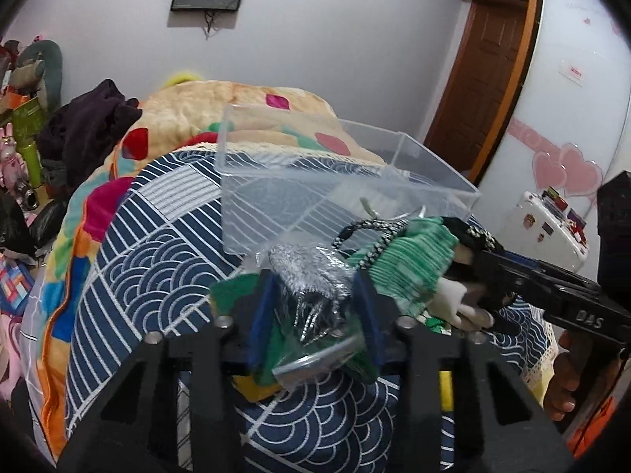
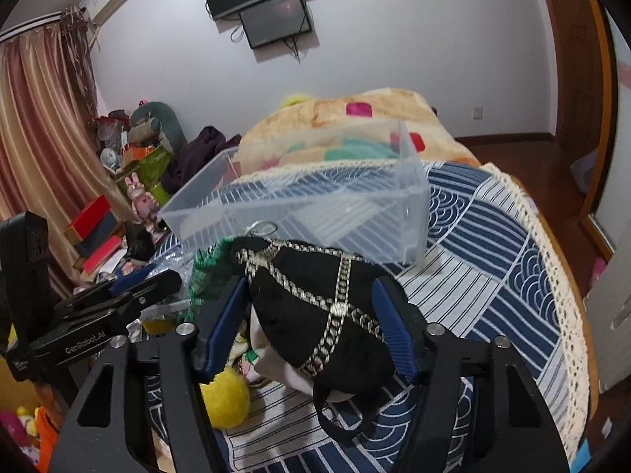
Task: Organize soft objects
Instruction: 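Grasp the clear bag of silver items with the left gripper while the right gripper grasps the black chain cap, then lift the bag into the clear box with the left gripper while the right gripper drops the cap in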
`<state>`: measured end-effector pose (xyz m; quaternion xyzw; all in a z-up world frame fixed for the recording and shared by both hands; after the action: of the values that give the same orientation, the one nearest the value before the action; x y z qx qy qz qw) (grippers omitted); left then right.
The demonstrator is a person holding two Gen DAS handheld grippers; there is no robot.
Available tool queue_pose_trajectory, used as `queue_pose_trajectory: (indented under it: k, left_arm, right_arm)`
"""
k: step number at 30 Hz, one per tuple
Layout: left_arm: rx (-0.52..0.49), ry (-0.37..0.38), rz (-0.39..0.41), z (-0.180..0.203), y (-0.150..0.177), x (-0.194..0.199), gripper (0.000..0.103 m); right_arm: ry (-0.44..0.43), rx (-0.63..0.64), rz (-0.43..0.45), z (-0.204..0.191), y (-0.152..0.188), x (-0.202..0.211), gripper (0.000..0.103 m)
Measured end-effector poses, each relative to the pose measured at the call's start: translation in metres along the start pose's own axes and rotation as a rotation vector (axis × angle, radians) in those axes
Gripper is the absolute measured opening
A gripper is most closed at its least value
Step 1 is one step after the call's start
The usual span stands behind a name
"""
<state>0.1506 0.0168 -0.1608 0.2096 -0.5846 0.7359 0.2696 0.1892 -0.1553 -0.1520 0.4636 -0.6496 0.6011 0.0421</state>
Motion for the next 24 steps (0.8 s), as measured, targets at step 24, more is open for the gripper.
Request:
queue_pose_trajectory:
  k: [24]
  left_arm:
    - [-0.010,0.000,0.182,0.003,-0.042,0.063,0.022]
  right_arm:
    - [0.091,0.005,0.247,0.001,-0.048,0.063,0.018]
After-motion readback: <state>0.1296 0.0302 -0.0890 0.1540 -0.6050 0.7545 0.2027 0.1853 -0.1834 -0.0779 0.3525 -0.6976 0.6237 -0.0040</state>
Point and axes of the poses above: each gripper's, at about its wrist camera, not at the fingertips, and x roughly against the way its jaws point, z to its right, y to its underside, the point moved 6 cm from there along -x, roughly the way its jaws point, and after that the axes turned 2 degrees about -z, right-handed, at the moved point
